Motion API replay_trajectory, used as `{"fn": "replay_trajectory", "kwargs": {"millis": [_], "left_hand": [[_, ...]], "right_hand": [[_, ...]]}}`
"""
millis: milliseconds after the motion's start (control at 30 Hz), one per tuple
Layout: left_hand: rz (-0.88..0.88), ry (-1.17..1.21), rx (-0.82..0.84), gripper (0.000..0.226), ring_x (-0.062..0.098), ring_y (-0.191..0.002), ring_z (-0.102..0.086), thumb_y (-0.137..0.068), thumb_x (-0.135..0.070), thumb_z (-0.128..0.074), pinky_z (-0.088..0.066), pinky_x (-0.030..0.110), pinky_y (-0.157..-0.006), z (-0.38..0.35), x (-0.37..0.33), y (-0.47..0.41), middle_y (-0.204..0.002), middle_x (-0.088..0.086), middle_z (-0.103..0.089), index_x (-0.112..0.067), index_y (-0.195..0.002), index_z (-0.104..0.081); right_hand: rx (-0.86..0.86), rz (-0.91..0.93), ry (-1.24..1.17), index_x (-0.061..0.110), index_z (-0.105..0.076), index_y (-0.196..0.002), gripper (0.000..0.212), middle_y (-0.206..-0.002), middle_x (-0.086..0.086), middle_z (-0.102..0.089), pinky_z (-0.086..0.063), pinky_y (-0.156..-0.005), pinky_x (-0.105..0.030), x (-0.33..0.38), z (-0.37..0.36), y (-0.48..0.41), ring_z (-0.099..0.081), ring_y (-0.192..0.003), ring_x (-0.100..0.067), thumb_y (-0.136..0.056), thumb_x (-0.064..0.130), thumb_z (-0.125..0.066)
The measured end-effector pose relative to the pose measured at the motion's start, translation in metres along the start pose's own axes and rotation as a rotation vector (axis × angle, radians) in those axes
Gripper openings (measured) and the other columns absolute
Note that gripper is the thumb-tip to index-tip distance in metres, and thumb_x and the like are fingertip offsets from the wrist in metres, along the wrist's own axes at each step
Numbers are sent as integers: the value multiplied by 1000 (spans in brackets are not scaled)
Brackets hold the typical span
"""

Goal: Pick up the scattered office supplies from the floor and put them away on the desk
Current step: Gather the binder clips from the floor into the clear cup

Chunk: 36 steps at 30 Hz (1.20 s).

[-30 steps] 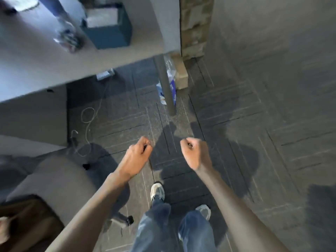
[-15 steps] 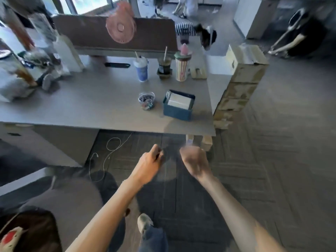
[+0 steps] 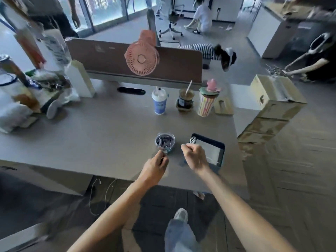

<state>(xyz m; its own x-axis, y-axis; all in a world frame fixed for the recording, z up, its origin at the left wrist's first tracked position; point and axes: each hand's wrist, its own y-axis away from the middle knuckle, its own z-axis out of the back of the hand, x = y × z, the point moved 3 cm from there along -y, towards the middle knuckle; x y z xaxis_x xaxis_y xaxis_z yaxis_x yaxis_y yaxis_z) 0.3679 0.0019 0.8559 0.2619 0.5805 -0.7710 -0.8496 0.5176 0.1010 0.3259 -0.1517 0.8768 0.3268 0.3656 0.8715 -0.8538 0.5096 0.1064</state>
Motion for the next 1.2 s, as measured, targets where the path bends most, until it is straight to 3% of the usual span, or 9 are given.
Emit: {"fn": "replay_trajectory", "kwargs": {"millis": [67,200,400,667,833,967,1067,1133,1200], "left_hand": [[66,12,-33,16,37,-68,-49,-94,-23,-43,-36,37,-58,6,8,-35,-66,12,-54,-17,-79,-39],[192,79,-67,16,35,-70,-48,-93,-22,-43,-41,37,-64,17,19,-100,-69,4,-55,-16,-78,-42],[251,103,1,13,21,-66,-43,-92,-16,-44,-34,31,-61,17,33,-160,-71,3,-55,-12,-81,-48],[295,197,114,15,11,-53,-38,-90,-16,-45,-33,26,-46,15,68,-184,-60,-5,-49,-12,-76,-49],[252,167,174,15,12,-55,-39,-91,-17,-45,-33,24,-46,17,71,-190,-61,-6,-49,-8,-80,-51],[198,145,197,15,13,-56,-39,-92,-19,-47,-33,20,-47,17,67,-194,-61,-5,-49,-11,-79,-51],[158,132,216,16,15,-57,-40,-92,-18,-48,-32,17,-47,14,67,-197,-63,-2,-51,-15,-77,-48],[138,115,234,17,17,-58,-41,-92,-16,-48,-32,17,-47,10,66,-200,-63,-1,-51,-17,-76,-46],[123,95,254,16,17,-58,-41,-92,-17,-47,-33,17,-47,6,66,-202,-63,-2,-51,-16,-76,-46]], "right_hand": [[34,-28,-88,20,-28,-50,44,-47,4,-30,-20,-49,-31,2,-14,-41,-25,-45,-8,-87,18,-51],[92,-198,-341,21,-34,-44,44,-42,7,-32,-20,-46,-26,0,-41,-114,-26,-41,-12,-85,24,-51],[72,-370,-572,20,-30,-52,44,-45,2,-27,-18,-39,-22,-5,-77,-172,-21,-40,-11,-91,14,-49],[178,-265,-302,14,-53,-56,21,-57,-5,-53,-34,-57,-30,-32,-96,-178,-47,-58,-16,-72,27,-50],[203,-265,-254,12,-65,-62,25,-69,-6,-67,-44,-68,-32,-36,-96,-176,-59,-69,-16,-72,31,-52],[242,-294,-199,21,-71,-65,27,-81,-5,-73,-51,-80,-38,-36,-87,-176,-67,-88,-24,-77,33,-49],[224,-337,-223,12,-71,-74,29,-87,-12,-73,-54,-76,-42,-32,-75,-176,-68,-93,-27,-80,30,-49],[197,-363,-286,-2,-68,-85,29,-92,-22,-71,-56,-74,-48,-30,-68,-176,-69,-93,-32,-89,18,-49],[202,-408,-358,-10,-64,-93,26,-97,-28,-68,-58,-68,-46,-29,-64,-175,-69,-90,-34,-94,9,-46]]}}
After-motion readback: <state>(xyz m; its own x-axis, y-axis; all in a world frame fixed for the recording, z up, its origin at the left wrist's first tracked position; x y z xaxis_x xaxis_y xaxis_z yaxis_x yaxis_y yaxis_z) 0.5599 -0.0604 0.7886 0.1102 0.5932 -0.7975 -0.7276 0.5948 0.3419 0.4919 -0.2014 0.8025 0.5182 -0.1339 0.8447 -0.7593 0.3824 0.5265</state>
